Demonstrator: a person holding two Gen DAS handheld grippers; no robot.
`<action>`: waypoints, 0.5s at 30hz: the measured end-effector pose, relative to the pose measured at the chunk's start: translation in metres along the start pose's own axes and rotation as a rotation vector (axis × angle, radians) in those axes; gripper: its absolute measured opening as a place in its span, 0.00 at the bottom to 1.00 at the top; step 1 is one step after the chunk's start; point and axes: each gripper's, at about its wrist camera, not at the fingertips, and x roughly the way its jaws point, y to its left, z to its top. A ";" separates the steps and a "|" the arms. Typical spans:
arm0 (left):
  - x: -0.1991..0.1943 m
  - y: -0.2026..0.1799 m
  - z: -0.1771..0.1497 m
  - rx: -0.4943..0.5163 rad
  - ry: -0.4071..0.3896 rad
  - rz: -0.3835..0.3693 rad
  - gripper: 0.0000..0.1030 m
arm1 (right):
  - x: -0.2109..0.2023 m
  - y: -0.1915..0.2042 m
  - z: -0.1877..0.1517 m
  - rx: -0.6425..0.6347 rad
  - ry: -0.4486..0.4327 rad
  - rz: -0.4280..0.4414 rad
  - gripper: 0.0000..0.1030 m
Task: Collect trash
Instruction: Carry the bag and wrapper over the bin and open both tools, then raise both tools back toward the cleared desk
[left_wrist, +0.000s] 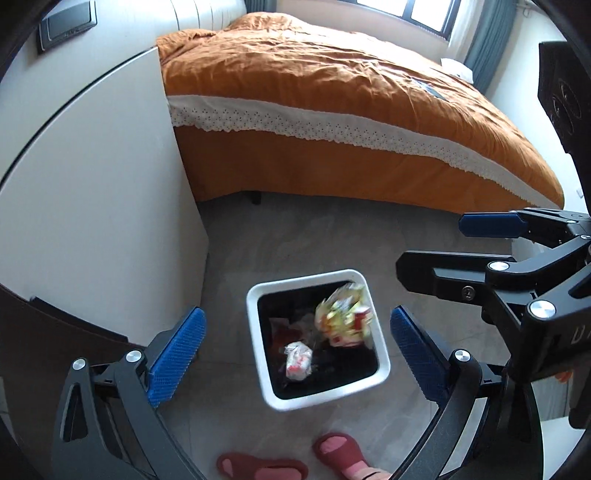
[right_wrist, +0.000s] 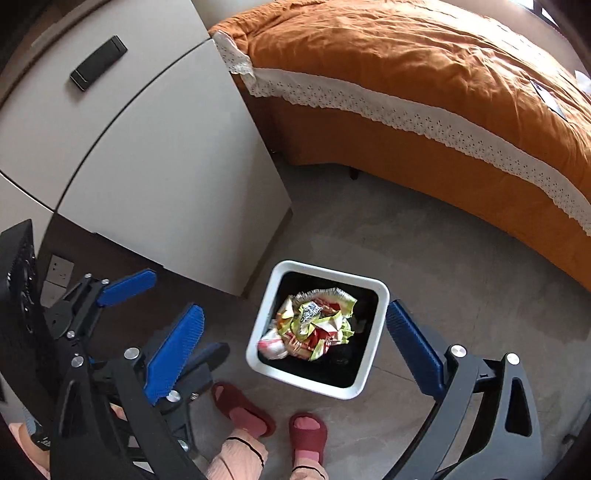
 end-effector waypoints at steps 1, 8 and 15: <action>0.001 0.001 0.000 -0.002 0.003 0.000 0.95 | 0.001 -0.002 -0.002 0.004 0.004 0.001 0.96; -0.020 0.000 0.002 -0.007 -0.002 0.020 0.95 | -0.017 0.001 -0.001 0.004 -0.013 -0.002 0.96; -0.085 0.000 0.025 -0.034 -0.079 0.061 0.95 | -0.074 0.027 0.019 -0.051 -0.095 0.015 0.96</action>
